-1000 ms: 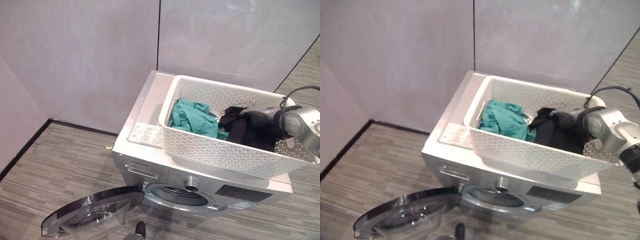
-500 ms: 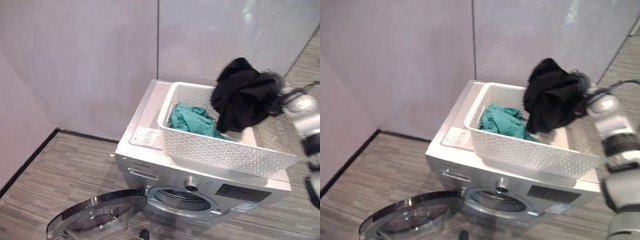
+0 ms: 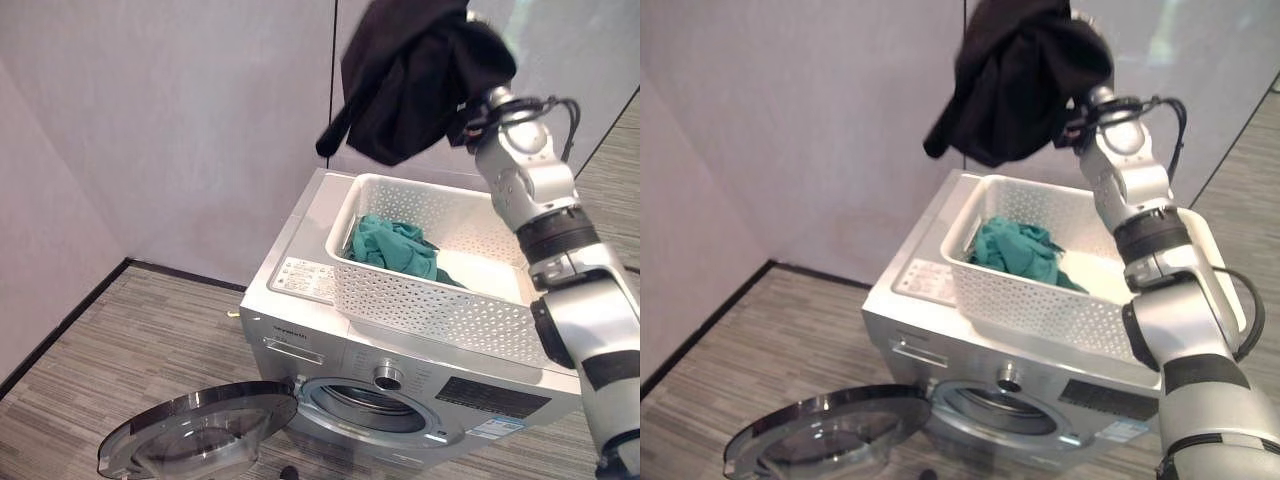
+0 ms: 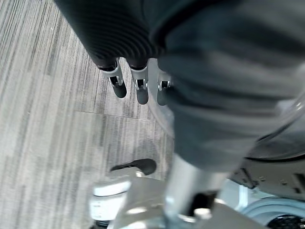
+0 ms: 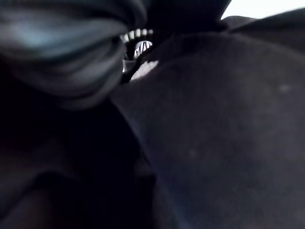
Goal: Grab the laundry basket,head to the washer,open it,put in the laundry and shut it.
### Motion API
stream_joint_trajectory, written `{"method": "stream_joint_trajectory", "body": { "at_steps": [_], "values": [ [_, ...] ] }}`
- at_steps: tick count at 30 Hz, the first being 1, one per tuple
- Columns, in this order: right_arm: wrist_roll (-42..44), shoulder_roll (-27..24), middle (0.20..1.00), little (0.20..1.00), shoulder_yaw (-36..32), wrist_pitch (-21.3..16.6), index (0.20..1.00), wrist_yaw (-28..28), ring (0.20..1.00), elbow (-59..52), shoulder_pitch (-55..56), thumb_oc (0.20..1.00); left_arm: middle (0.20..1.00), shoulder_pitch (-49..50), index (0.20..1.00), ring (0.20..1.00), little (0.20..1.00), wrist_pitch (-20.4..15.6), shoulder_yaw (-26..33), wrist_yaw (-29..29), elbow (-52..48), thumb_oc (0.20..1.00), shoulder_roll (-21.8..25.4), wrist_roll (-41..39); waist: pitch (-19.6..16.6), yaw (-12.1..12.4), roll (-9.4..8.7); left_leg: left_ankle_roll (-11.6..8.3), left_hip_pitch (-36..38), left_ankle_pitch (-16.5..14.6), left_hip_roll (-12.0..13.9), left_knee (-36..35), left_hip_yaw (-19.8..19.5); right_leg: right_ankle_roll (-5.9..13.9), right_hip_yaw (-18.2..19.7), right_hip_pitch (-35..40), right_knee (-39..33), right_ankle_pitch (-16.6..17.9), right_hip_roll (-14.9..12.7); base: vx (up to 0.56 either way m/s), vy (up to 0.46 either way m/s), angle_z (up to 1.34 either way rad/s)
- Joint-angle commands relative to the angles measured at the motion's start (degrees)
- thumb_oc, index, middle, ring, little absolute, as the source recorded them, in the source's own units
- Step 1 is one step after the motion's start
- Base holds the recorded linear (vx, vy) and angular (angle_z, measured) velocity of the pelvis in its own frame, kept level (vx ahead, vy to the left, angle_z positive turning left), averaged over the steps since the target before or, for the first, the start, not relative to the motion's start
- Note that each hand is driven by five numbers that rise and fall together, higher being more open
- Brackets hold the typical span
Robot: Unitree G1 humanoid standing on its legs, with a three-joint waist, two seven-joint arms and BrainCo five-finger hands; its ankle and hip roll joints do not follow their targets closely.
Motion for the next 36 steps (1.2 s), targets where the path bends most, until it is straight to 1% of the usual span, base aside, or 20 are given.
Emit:
{"method": "stream_joint_trajectory", "body": {
  "at_steps": [1,2,3,6,7,8,10,11,14,15,17,22,23,24,26,27,29,31,34,36],
  "values": [
    [4.5,-2.3,0.200,0.200,1.4,-7.4,0.200,-3.7,0.200,4.5,-8.9,0.200,1.000,-3.8,1.000,1.000,1.000,-4.2,-3.1,-1.5,-7.9,1.000,4.4,-5.9,-2.4,1.2,-2.78,-2.37,1.6,-3.8,1.9,0.9,-2.2,3.69,-1.7,-1.7,2.0,0.8,-5.2,0.01,0.004,0.12],
    [4.7,-2.1,0.200,0.200,1.4,-7.5,0.200,-3.8,0.200,6.1,-10.1,0.200,1.000,-2.9,1.000,1.000,1.000,-4.1,-3.5,-2.1,-11.9,1.000,6.1,-6.1,-2.4,1.3,-2.77,-2.23,1.4,-3.6,1.7,0.8,-2.6,3.69,-2.0,-1.7,2.0,0.9,-5.3,0.04,-0.001,0.24],
    [5.5,-1.3,0.200,0.200,1.5,-7.8,0.200,-4.6,0.200,8.0,-12.8,0.200,1.000,-0.7,1.000,1.000,1.000,-3.7,-3.7,-3.7,-22.0,1.000,10.7,-8.2,-2.5,1.7,-2.53,-2.31,1.6,-3.9,1.7,0.9,-3.2,3.69,-2.4,-1.2,2.3,0.5,-5.2,0.04,0.002,0.25],
    [6.7,-0.4,0.200,0.200,0.9,-8.7,0.200,-5.4,0.200,9.7,-14.9,0.200,1.000,2.2,1.000,1.000,1.000,-3.5,-3.1,-5.9,-33.6,1.000,16.1,-10.6,-2.6,2.5,-2.20,-2.31,1.7,-3.8,1.6,0.9,-4.1,3.76,-3.3,-0.8,2.7,0.2,-5.4,0.02,0.004,0.14],
    [6.7,-0.3,0.200,0.200,0.8,-8.7,0.200,-5.4,0.200,9.7,-14.9,0.200,1.000,2.4,1.000,1.000,1.000,-3.3,-2.9,-5.9,-33.9,1.000,16.3,-10.6,-2.6,2.4,-2.29,-2.32,1.7,-3.8,1.6,0.9,-4.1,3.76,-3.4,-0.8,2.7,0.2,-5.4,0.01,0.003,0.21],
    [7.6,0.4,0.200,0.200,0.0,-9.7,0.200,-5.8,0.200,8.8,-15.5,0.200,1.000,3.4,1.000,1.000,1.000,-3.0,-2.4,-6.1,-37.4,1.000,18.4,-10.9,-2.7,2.8,-2.35,-2.34,1.5,-3.8,1.3,0.9,-4.9,3.83,-4.0,-0.6,3.0,0.0,-5.5,0.01,0.001,0.18],
    [8.7,1.1,0.200,0.200,-0.6,-10.3,0.200,-6.1,0.200,8.0,-15.3,0.200,1.000,3.6,1.000,1.000,1.000,-2.8,-2.4,-6.1,-38.3,1.000,18.7,-10.8,-2.7,3.0,-2.40,-2.39,1.5,-3.8,1.2,0.9,-5.1,3.85,-4.2,-0.4,3.0,-0.1,-5.6,0.01,0.001,0.11],
    [10.8,2.3,0.200,0.200,-1.2,-11.7,0.200,-6.5,0.200,6.0,-15.3,0.200,1.000,3.7,1.000,1.000,1.000,-2.5,-2.4,-5.7,-37.8,1.000,18.5,-11.4,-2.8,3.3,-2.53,-2.45,1.4,-3.8,1.1,0.8,-5.4,3.85,-4.8,-0.1,3.0,-0.3,-5.7,0.01,-0.005,0.10],
    [11.3,3.3,0.200,0.200,-1.8,-12.6,0.200,-7.0,0.200,3.2,-15.0,0.200,1.000,3.5,1.000,1.000,1.000,-2.3,-2.8,-5.0,-36.8,1.000,17.4,-11.2,-2.7,3.3,-2.64,-2.44,1.3,-3.8,1.0,0.8,-5.9,3.78,-5.1,0.0,3.4,-0.6,-5.8,0.00,-0.003,0.14],
    [11.0,3.7,0.200,0.200,-1.7,-13.5,0.200,-7.7,0.200,0.3,-14.5,0.200,1.000,3.3,1.000,1.000,1.000,-2.3,-3.3,-5.1,-37.4,1.000,17.1,-11.4,-2.6,3.3,-2.62,-2.44,1.2,-3.7,0.9,0.9,-6.1,3.70,-5.2,-0.1,3.6,-0.8,-5.8,-0.01,0.002,0.27],
    [10.9,4.2,0.200,0.200,-1.8,-14.1,0.200,-7.9,0.200,-4.5,-12.5,0.200,1.000,3.3,1.000,1.000,1.000,-2.1,-3.9,-5.3,-36.2,1.000,16.3,-12.3,-2.6,3.1,-2.48,-2.40,1.2,-3.7,0.8,0.9,-6.0,3.70,-5.3,-0.2,3.7,-0.9,-5.8,-0.01,0.001,0.15],
    [11.2,5.3,0.200,0.200,-1.2,-14.7,0.200,-7.4,0.200,-10.8,-8.7,0.200,1.000,2.9,1.000,1.000,1.000,-1.4,-5.7,-4.9,-31.8,1.000,14.5,-10.1,-2.5,2.8,-2.22,-2.27,1.4,-3.8,0.8,0.9,-5.7,3.64,-4.9,-0.2,3.7,-0.9,-5.9,0.00,0.000,0.02],
    [11.4,6.8,0.200,0.200,-1.4,-14.7,0.200,-6.9,0.200,-15.8,-5.4,0.200,1.000,2.1,1.000,1.000,1.000,-0.8,-6.9,-3.9,-24.9,1.000,11.8,-7.2,-2.4,2.2,-1.88,-2.23,1.7,-3.9,0.8,1.0,-5.3,3.54,-4.2,-0.5,3.9,-0.9,-5.9,0.00,0.000,0.00],
    [11.4,7.7,0.200,0.200,-1.5,-14.8,0.200,-6.6,0.200,-18.1,-3.3,0.200,1.000,1.6,1.000,1.000,1.000,-0.2,-7.4,-3.2,-21.1,1.000,10.3,-4.8,-2.2,1.9,-1.80,-2.19,1.8,-3.8,0.9,1.0,-5.0,3.49,-3.9,-0.6,4.0,-0.9,-5.9,-0.03,0.011,-0.08],
    [11.4,8.1,0.200,0.200,-1.6,-14.8,0.200,-6.2,0.200,-20.4,-1.2,0.200,1.000,1.1,1.000,1.000,1.000,-0.1,-7.7,-2.9,-18.7,1.000,8.9,-3.4,-2.1,1.7,-1.63,-2.16,2.0,-3.9,0.9,1.0,-4.8,3.44,-3.6,-0.6,4.1,-1.0,-5.9,-0.02,0.003,-0.11],
    [11.9,8.7,0.200,0.200,-1.8,-14.8,0.200,-5.6,0.200,-25.0,3.4,0.200,1.000,0.6,1.000,1.000,1.000,0.4,-7.7,-2.1,-13.8,1.000,6.4,-2.0,-2.1,1.2,-1.36,-2.04,2.4,-4.0,0.9,1.0,-4.1,3.29,-3.2,-0.5,4.0,-1.0,-5.9,-0.04,0.005,-0.05],
    [11.9,9.0,0.200,0.200,-1.7,-14.7,0.200,-5.4,0.200,-27.7,5.5,0.200,1.000,0.3,1.000,1.000,1.000,0.3,-7.5,-1.7,-11.2,1.000,5.2,-1.1,-2.0,1.0,-1.14,-2.03,2.6,-4.0,1.0,0.9,-3.8,3.27,-2.9,-0.5,4.0,-1.0,-5.9,-0.03,0.007,-0.17],
    [13.1,8.9,0.200,0.200,-2.3,-14.7,0.200,-2.2,0.200,-40.0,16.8,0.200,1.000,-1.1,1.000,1.000,1.000,0.9,-5.4,-0.7,-1.1,1.000,0.2,2.6,-1.9,-0.4,-0.61,-1.88,2.4,-3.8,0.9,1.1,-3.0,3.10,-2.5,-1.0,4.0,-0.7,-6.0,-0.04,0.014,-0.28],
    [14.9,6.6,0.200,0.200,-3.4,-14.1,0.200,2.4,0.200,-50.5,27.3,0.200,1.000,-1.3,1.000,1.000,1.000,0.8,-3.4,-1.0,2.4,1.000,-2.2,4.8,-1.5,-1.3,-0.09,-1.86,2.5,-3.8,1.1,1.2,-2.6,3.08,-1.9,-1.3,4.2,-0.7,-6.0,-0.02,0.007,-0.09],
    [16.3,6.4,0.200,0.200,-3.6,-13.6,0.200,5.6,0.200,-56.4,35.8,0.200,1.000,-0.7,1.000,1.000,1.000,0.8,-2.2,-1.6,3.1,1.000,-3.4,5.6,-1.2,-1.9,0.08,-1.81,2.4,-3.8,1.1,1.2,-2.4,3.14,-1.6,-1.7,4.3,-0.6,-6.0,-0.02,-0.009,-0.15]
  ]
}}
